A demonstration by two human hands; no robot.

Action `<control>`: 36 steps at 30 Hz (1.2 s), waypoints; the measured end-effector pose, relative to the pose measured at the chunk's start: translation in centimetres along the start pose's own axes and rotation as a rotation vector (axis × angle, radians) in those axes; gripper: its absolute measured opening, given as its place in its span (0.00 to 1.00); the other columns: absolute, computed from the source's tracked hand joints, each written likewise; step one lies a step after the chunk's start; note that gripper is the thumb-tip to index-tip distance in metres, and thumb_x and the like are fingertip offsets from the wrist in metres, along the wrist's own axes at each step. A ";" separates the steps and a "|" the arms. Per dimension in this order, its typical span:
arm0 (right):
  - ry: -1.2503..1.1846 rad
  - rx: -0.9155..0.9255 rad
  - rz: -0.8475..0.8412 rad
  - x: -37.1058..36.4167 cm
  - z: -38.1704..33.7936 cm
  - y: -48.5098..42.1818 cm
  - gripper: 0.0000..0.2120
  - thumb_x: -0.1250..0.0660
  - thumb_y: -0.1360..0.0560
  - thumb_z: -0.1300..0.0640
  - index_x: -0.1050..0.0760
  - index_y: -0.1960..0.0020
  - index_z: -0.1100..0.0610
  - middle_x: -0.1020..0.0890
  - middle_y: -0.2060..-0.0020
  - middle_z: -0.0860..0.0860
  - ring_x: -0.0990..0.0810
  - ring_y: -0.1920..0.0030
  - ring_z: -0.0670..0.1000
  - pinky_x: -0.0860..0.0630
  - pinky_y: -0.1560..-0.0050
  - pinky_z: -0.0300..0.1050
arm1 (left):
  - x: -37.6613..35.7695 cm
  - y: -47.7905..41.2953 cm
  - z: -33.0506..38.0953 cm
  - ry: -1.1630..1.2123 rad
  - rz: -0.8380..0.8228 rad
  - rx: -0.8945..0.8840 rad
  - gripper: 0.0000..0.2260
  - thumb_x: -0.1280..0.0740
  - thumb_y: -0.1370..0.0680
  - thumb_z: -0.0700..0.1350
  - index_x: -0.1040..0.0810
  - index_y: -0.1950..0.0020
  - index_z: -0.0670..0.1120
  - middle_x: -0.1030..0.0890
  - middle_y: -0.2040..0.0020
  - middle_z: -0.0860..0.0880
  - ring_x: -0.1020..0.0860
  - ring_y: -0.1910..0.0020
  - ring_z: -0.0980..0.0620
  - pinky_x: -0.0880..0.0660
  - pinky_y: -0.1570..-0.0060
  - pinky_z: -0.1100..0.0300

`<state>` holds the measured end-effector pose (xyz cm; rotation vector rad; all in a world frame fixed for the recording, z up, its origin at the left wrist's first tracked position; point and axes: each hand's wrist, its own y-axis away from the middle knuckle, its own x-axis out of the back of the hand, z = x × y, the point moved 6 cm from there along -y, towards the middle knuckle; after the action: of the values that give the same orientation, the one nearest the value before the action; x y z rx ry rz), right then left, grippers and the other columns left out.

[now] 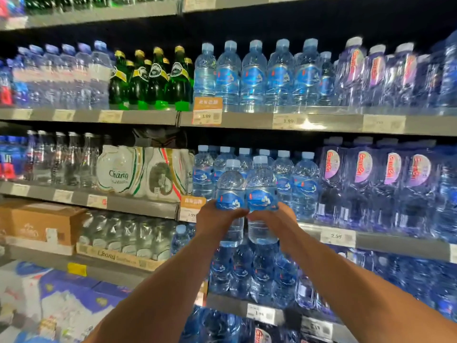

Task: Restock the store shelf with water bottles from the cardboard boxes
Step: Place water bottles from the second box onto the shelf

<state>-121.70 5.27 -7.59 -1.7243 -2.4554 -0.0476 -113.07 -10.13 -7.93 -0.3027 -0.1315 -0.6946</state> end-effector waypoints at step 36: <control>-0.005 0.206 0.459 -1.5 -0.8 -9.6 0.48 0.20 0.39 0.53 0.41 0.25 0.59 0.26 0.53 0.54 0.27 0.54 0.52 0.28 0.53 0.48 | -5.7 -11.9 1.2 0.160 -0.112 -0.234 0.22 0.23 0.36 0.57 0.28 0.52 0.47 0.25 0.63 0.55 0.26 0.63 0.51 0.33 0.69 0.64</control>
<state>-130.12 0.47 -6.43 -2.1336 -1.9260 0.2481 -125.15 -14.90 -5.32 -0.4646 0.0866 -0.8441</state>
